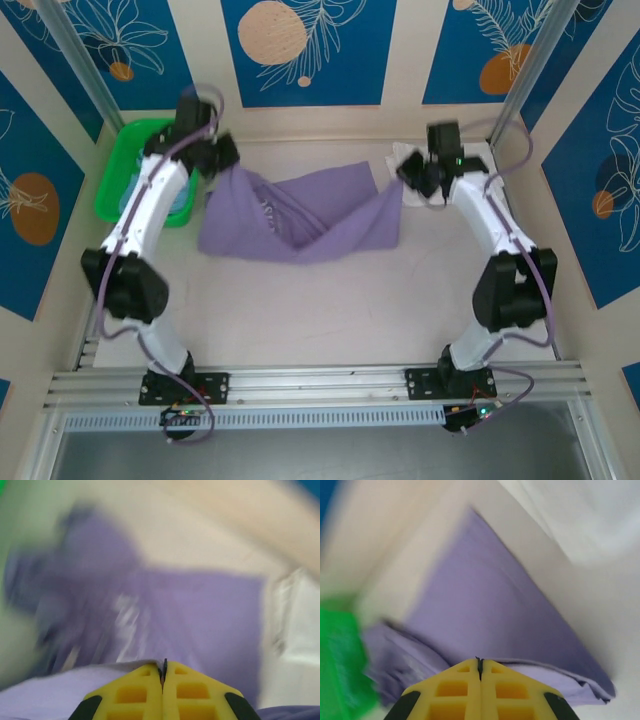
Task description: Fold and stack the t-shirts
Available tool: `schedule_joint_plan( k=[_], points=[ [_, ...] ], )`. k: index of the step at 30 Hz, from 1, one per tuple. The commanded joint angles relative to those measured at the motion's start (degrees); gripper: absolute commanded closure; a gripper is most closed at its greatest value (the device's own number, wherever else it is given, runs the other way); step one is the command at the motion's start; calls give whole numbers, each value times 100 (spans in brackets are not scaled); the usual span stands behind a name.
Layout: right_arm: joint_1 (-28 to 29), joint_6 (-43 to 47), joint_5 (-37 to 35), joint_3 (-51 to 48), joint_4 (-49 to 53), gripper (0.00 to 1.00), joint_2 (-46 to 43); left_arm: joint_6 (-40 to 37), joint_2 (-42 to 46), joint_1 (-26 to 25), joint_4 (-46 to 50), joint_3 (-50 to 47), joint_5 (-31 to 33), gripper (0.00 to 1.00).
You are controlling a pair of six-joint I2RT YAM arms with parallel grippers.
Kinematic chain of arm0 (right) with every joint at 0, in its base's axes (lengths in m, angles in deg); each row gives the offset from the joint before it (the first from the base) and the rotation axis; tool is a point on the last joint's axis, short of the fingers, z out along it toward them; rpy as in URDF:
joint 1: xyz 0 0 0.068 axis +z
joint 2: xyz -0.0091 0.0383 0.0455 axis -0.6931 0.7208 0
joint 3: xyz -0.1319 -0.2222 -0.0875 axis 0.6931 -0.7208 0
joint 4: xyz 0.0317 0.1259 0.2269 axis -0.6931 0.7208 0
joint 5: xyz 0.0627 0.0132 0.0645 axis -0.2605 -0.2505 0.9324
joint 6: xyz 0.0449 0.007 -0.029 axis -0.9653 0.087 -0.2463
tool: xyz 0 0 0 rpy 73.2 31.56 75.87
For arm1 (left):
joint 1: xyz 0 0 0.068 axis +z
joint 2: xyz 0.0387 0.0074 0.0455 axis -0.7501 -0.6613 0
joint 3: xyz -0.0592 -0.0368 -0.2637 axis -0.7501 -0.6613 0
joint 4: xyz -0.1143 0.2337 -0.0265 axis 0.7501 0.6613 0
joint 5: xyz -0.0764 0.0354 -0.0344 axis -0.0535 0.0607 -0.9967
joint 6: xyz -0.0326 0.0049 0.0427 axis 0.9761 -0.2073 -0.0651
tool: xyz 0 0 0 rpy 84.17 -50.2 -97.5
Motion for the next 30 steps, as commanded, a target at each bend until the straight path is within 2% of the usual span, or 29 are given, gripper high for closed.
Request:
schedule_joint_plan(
  k=[1, 2, 3, 5, 8, 12, 15, 16, 17, 19, 20, 22, 23, 26, 28, 29, 30],
  points=[
    [188, 686, -429, 2040, 343, 100, -239, -781, -367, -163, 629, 4220, 18, 100],
    [274, 880, -649, 2486, 414, 100, -296, -841, -423, -162, 543, 4899, -111, 100],
    [337, 1098, -882, 2866, 469, 100, -414, -917, -270, -179, 343, 5160, -115, 100],
    [352, 1386, -993, 3018, 361, 100, -830, -1168, 513, -181, -157, 4328, -175, 100],
    [110, 1464, -793, 2089, -79, 100, -1775, -1471, 1958, -181, -867, 1879, -312, 100],
    [-204, 1318, -279, 139, -515, 100, -3082, -1401, 3539, -185, -1277, -1284, -468, 100],
    [-249, 1115, 11, -1637, -947, 100, -4238, -912, 4881, -181, -1759, -3673, -708, 100],
    [-248, 984, 17, -2200, -927, 100, -4605, -707, 5292, -181, -1878, -4375, -765, 94],
    [-253, 874, -17, -2632, -825, 100, -4872, -575, 5645, -181, -1848, -4854, -751, 91],
    [-265, 494, -143, -3484, -324, 100, -5455, -301, 6366, -194, -1589, -5722, -794, 95],
    [-274, 419, -90, -3844, -156, 100, -5716, -242, 6673, -205, -1374, -6004, -749, 93],
    [-283, 147, -132, -4560, 330, 100, -6417, -157, 7504, -199, -695, -6425, -512, 77],
    [-291, 127, -215, -4776, 566, 100, -6740, -152, 7849, -199, -372, -6508, -291, 73],
    [-309, -169, -1067, -4977, 1828, 100, -7574, -21, 8867, -198, 508, -6616, 584, 70],
    [-310, -160, -1273, -5007, 2148, 100, -7945, 186, 9217, -199, 715, -6637, 1248, 78],
    [-311, -143, -1324, -5047, 2185, 97, -7997, 290, 9233, -199, 695, -6647, 1408, 78],
    [-318, -146, -1432, -5087, 2249, 82, -7968, 387, 9173, -199, 574, -6676, 1457, 74]
  ],
)
